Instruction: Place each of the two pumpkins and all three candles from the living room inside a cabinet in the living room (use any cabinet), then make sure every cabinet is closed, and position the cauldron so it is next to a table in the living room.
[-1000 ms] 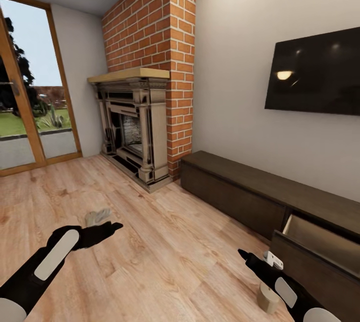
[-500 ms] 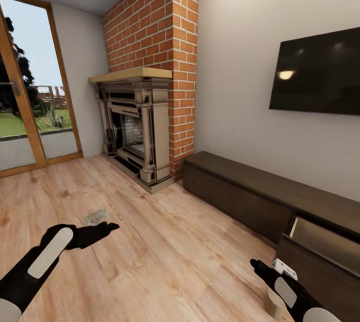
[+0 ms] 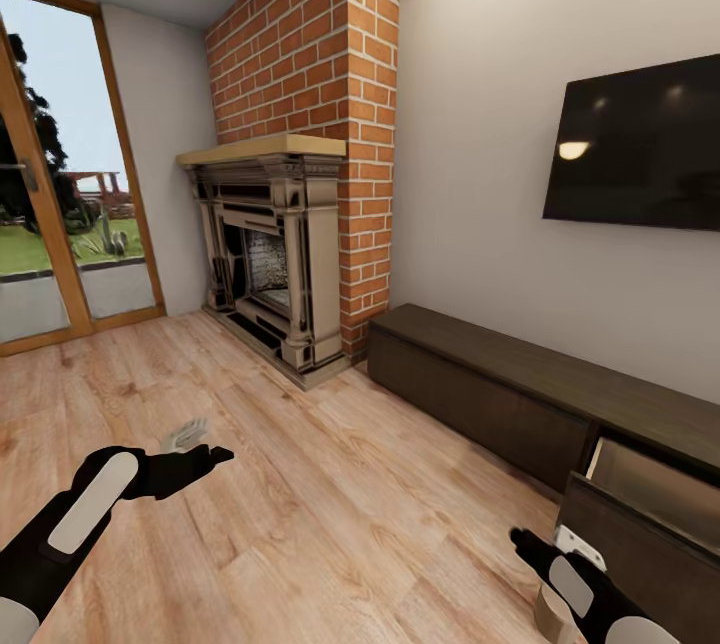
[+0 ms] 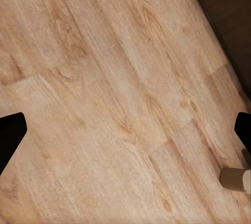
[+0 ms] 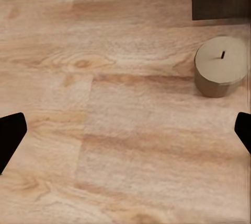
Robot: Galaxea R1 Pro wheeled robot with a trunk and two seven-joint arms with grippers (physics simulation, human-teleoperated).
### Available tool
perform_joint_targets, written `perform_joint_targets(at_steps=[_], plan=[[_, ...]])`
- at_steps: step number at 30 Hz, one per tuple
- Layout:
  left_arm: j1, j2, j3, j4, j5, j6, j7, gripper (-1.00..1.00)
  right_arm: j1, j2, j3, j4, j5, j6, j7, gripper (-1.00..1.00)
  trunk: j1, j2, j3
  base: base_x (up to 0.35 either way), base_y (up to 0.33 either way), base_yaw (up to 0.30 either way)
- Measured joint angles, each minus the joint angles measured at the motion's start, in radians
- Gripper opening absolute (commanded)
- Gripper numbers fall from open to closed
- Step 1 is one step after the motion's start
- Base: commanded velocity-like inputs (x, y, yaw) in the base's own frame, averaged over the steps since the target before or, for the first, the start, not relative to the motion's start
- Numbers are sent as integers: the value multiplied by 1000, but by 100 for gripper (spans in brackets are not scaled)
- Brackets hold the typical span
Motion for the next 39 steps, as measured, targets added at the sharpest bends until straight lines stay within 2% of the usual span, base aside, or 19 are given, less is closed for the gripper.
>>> perform_joint_targets(at_steps=[2,4,8,18,22,27,29,33,36,37,39], plan=[[0,0,0,0,0,0,0,100,0,0,-1,14,-4,1,-21,100,0,0,0,205,0,0],[0,0,0,0,0,0,0,100,0,0,-3,72,-7,-4,-64,100,0,0,0,211,0,0],[0,0,0,-4,0,0,0,100,0,0,2,129,-18,-19,-91,100,0,0,0,68,0,0],[0,-1,0,-22,4,0,0,100,0,-1,2,133,-20,-32,-95,100,0,0,0,7,0,0],[0,-1,-1,-36,5,1,-1,100,0,-2,1,130,-17,-79,-96,100,0,0,0,0,0,0],[0,-1,-1,-41,9,2,-1,100,0,-2,-1,128,-13,-119,-94,100,19,-35,-16,0,0,0],[0,0,-1,-41,21,2,-2,100,0,-2,-2,127,-11,-140,-92,100,27,-49,-22,0,0,0],[0,1,-1,-41,69,13,-2,100,1,-1,-2,127,-10,-177,-91,100,42,-77,-34,0,0,0],[0,1,1,-41,100,59,-3,100,1,-2,-2,126,-9,-188,-89,100,54,-98,-44,0,0,0],[0,1,6,-41,121,87,-10,100,1,-2,-2,126,-9,-194,-89,100,58,-105,-47,0,0,0],[0,2,15,-39,140,106,-30,100,1,-2,-2,126,-9,-201,-89,100,65,-119,-53,0,0,0]])
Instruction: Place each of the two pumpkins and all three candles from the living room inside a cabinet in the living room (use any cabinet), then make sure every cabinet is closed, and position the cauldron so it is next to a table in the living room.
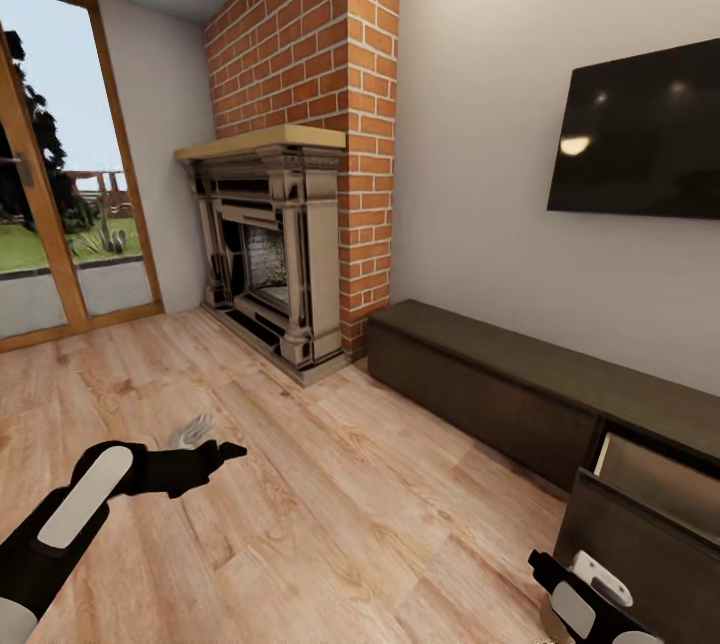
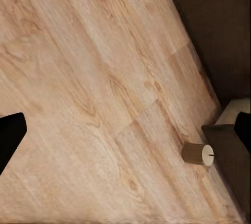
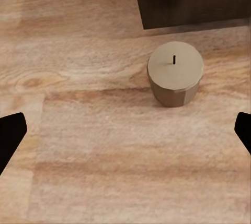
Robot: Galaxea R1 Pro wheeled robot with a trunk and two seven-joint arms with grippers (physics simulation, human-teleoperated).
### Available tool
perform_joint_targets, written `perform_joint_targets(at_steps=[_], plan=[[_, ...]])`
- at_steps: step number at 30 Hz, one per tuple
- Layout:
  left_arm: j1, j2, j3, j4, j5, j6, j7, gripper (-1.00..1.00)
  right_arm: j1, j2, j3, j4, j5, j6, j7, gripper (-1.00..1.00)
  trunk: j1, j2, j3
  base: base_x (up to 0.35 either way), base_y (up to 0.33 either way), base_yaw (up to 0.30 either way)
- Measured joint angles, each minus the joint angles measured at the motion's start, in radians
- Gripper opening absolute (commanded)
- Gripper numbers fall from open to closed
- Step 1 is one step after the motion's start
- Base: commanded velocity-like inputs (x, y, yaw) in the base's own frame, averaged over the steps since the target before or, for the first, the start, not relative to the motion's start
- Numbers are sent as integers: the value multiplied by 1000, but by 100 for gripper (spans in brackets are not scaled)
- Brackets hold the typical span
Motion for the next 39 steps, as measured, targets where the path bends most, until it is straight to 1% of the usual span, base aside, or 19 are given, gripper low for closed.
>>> perform_joint_targets(at_steps=[2,3,4,6,8,10,12,13,15,16,17,18,22,24,26,28,33,39], plan=[[0,2,10,6,11,16,-47,100,0,0,0,0,-1,-8,0,100,8,-14,-6,0,0,0],[0,10,13,9,15,29,-84,100,0,-1,0,0,-1,-11,1,100,11,-21,-9,0,0,0],[0,16,14,10,17,35,-98,100,0,-1,0,0,-1,-12,1,100,15,-28,-13,0,0,0],[0,49,16,12,24,51,-155,100,0,-1,0,-1,-1,-14,3,100,23,-42,-19,0,0,0],[1,83,17,13,47,59,-233,100,0,0,0,-1,-1,-17,4,100,31,-56,-25,0,0,0],[1,122,16,36,80,63,-350,100,0,-1,1,-2,-1,-23,5,100,38,-70,-31,0,0,0],[2,150,11,65,91,66,-483,100,0,-1,1,-2,-1,-26,6,100,46,-84,-38,0,0,0],[2,158,8,77,92,66,-549,100,0,-1,1,-3,-1,-27,6,100,50,-91,-41,0,0,0],[4,167,3,91,89,67,-667,100,0,-1,1,-3,-1,-28,6,100,58,-105,-47,0,0,0],[6,168,-3,94,87,67,-717,100,0,-1,1,-3,-1,-28,6,100,61,-112,-50,0,0,0],[8,169,-9,95,86,67,-741,100,0,-1,1,-3,-1,-28,7,100,64,-117,-54,0,0,0],[10,170,-27,96,85,67,-785,100,0,-1,1,-3,-1,-28,10,100,65,-117,-57,0,0,0],[14,170,-130,90,84,65,-961,100,0,-1,-1,-3,-1,-28,47,100,67,-118,-73,0,0,0],[14,169,-161,95,79,63,-1031,100,0,-1,-1,-3,-1,-28,59,100,68,-119,-81,0,0,0],[14,169,-174,96,77,63,-1065,100,0,-1,0,-3,-1,-25,62,100,68,-119,-88,0,0,0],[14,169,-178,97,76,63,-1079,100,0,-1,-2,-2,-1,-15,62,100,69,-120,-96,0,0,0],[14,168,-181,92,82,63,-1090,100,0,-2,-11,-1,-2,62,62,100,72,-121,-115,0,0,0],[14,165,-180,91,84,63,-1091,100,0,-7,-12,-1,-3,83,70,100,74,-122,-139,0,0,0]])
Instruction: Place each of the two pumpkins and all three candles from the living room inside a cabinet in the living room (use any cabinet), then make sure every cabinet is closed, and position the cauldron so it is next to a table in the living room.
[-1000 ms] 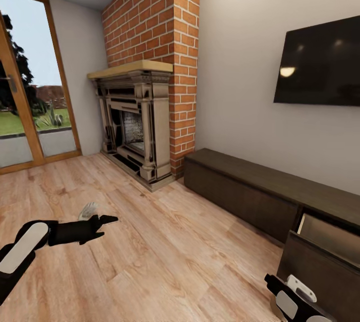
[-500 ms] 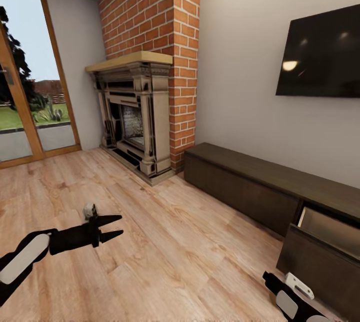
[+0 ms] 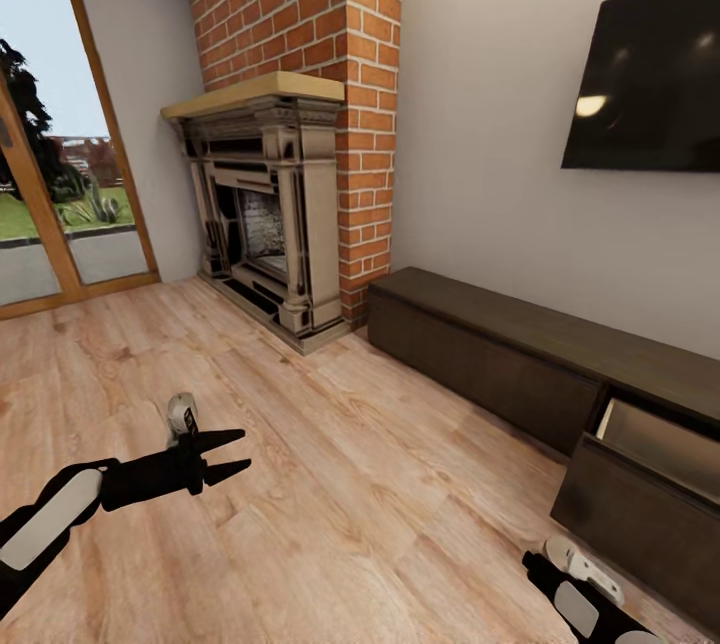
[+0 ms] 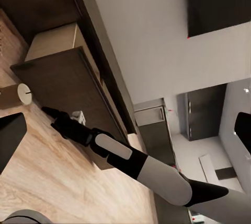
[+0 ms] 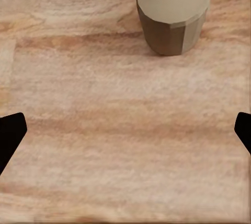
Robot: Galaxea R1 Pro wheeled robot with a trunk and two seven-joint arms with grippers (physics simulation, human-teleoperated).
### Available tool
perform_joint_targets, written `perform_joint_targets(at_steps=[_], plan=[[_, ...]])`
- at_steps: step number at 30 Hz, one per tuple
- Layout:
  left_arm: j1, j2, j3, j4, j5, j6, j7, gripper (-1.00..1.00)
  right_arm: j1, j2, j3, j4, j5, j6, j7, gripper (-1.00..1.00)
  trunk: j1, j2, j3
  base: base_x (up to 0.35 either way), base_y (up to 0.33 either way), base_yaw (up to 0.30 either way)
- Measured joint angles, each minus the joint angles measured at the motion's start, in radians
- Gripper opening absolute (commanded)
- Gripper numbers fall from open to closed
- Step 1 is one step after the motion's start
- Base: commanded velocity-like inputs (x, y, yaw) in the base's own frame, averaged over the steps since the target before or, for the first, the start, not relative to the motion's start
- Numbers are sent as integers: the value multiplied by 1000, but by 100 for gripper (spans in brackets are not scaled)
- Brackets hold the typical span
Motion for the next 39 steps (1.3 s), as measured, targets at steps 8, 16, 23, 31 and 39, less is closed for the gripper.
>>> perform_joint_targets(at_steps=[8,16,23,31,39], plan=[[0,1,0,-4,2,0,-3,100,0,-1,6,-2,1,-1,2,100,0,0,0,1,0,0],[0,3,0,-5,2,0,-3,100,0,0,5,-2,1,-2,3,100,0,0,0,194,0,0],[0,2,-1,-10,1,0,-3,100,0,1,1,-2,2,-4,29,100,0,0,0,121,-72,0],[0,1,-2,-11,1,0,-3,100,0,1,3,-2,-4,-1,146,100,0,0,0,104,-108,0],[0,1,-2,-11,1,0,-3,100,0,0,4,-1,-5,5,158,100,0,0,0,6,-9,-61]])
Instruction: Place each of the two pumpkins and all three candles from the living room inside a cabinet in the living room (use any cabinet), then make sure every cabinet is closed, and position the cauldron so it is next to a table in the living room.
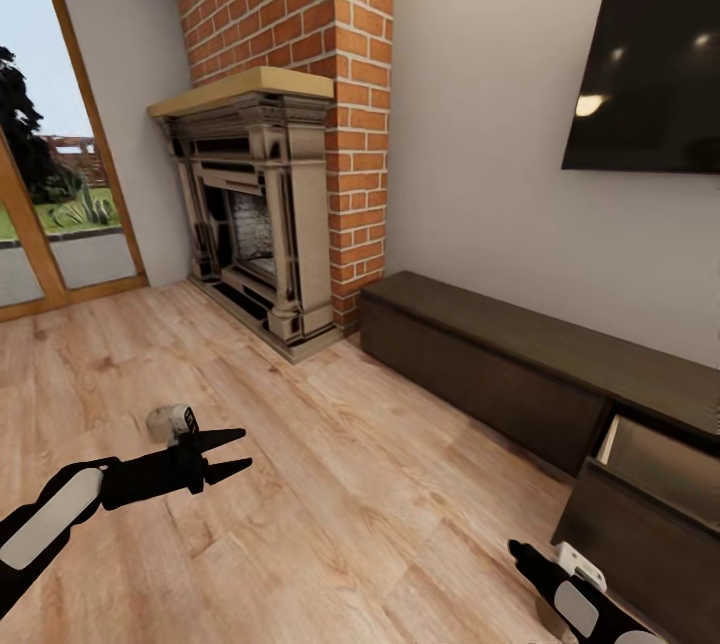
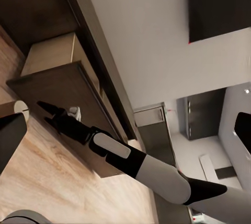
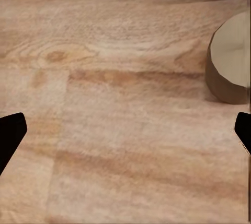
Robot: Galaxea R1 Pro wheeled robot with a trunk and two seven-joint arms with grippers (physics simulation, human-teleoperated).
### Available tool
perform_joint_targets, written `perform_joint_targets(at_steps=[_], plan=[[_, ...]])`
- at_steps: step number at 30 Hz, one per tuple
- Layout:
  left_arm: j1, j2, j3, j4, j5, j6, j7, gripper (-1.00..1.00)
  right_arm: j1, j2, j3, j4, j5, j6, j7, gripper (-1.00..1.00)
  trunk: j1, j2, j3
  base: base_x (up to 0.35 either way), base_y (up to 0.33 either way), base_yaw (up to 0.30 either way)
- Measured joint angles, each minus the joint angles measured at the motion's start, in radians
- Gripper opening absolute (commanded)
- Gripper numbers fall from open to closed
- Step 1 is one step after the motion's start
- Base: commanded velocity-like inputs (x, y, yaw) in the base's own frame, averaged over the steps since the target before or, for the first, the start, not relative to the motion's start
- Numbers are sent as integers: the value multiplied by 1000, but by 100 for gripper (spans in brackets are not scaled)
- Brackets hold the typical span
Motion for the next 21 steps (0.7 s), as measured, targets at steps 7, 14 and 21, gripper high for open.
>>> perform_joint_targets(at_steps=[7,14,21], plan=[[0,0,-1,1,0,0,0,100,0,0,0,0,0,0,0,100,0,0,-4,0,0,-238],[0,0,-1,1,0,0,0,100,0,-1,0,0,0,-1,1,100,0,0,-8,0,0,-259],[0,0,0,1,0,0,0,100,0,-2,0,0,0,-2,1,100,0,0,-13,149,-10,-233]])
